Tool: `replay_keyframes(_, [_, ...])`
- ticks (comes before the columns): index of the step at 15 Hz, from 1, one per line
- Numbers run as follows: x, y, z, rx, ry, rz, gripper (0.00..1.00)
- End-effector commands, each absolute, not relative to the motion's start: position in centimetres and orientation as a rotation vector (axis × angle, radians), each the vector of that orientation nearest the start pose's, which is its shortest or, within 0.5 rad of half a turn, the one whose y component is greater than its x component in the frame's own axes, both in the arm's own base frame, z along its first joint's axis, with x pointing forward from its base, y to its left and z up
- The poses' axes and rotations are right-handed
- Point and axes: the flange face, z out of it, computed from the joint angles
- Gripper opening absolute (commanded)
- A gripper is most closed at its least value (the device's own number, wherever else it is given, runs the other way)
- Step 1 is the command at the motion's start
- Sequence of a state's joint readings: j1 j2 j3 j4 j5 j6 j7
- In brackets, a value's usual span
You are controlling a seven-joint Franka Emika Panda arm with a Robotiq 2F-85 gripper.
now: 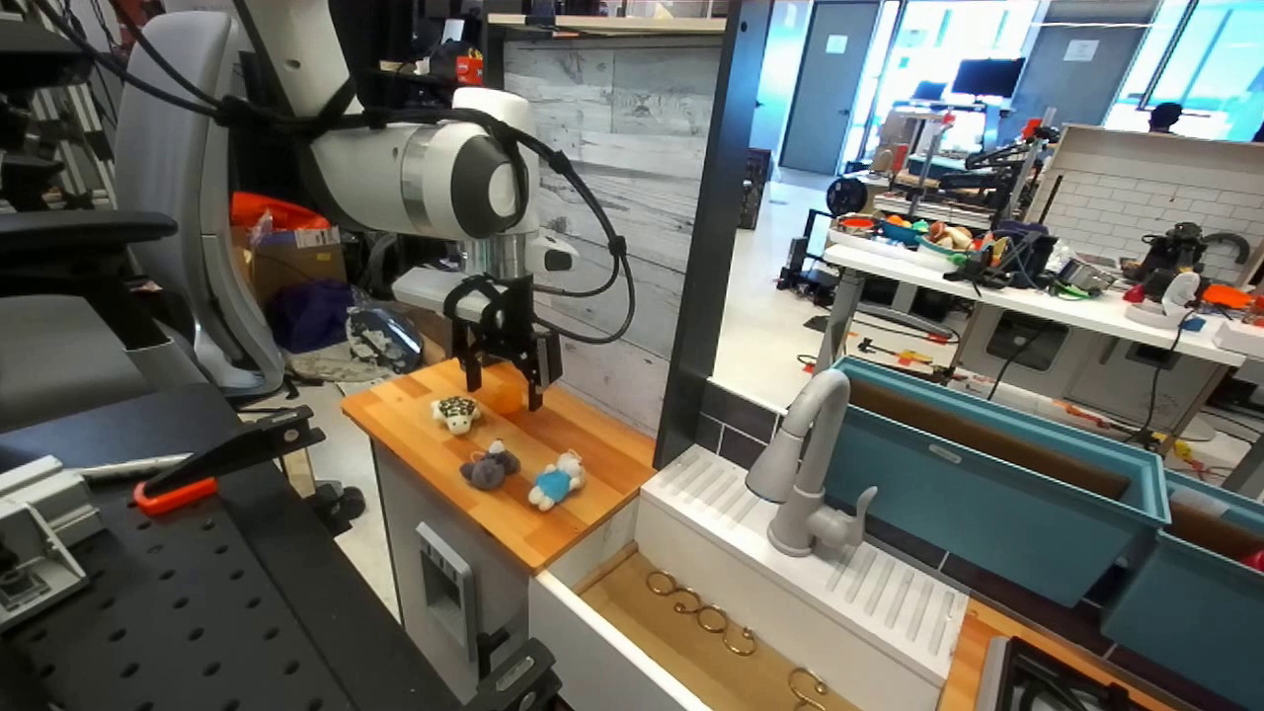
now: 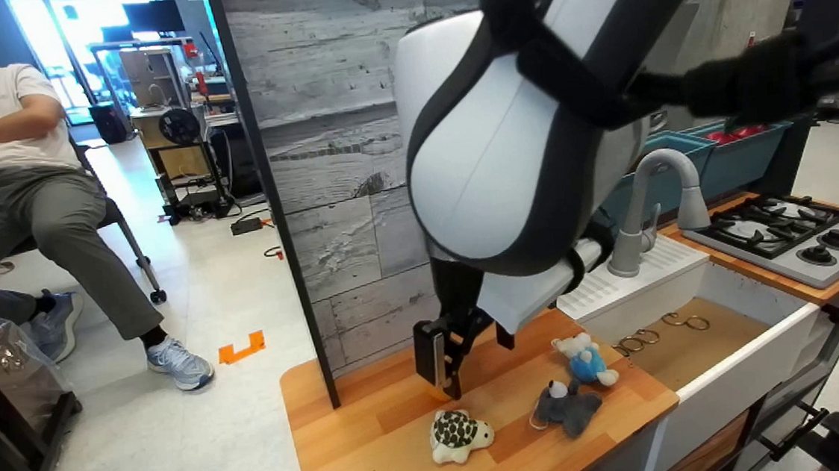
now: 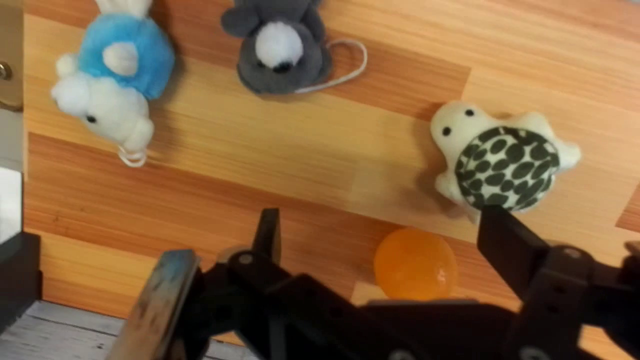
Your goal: Move the orange ball slightly to the left
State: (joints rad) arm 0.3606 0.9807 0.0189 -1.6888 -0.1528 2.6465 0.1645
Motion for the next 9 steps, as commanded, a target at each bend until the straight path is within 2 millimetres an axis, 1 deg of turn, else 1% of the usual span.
replay_keyframes(1, [55.6, 20.6, 4.8, -3.172, -0.398, -0.019, 1.00])
replay_keyframes(5, [51.5, 16.4, 5.9, -3.181, -0.255, -0.050, 1.00])
replay_keyframes(7, [49.0, 14.2, 6.7, -3.181, -0.218, -0.045, 1.00])
replay_keyframes(8, [51.7, 16.0, 4.6, -3.190, -0.276, -0.031, 1.00])
replay_keyframes(9, [50.6, 15.1, 4.9, -3.192, -0.255, -0.024, 1.00])
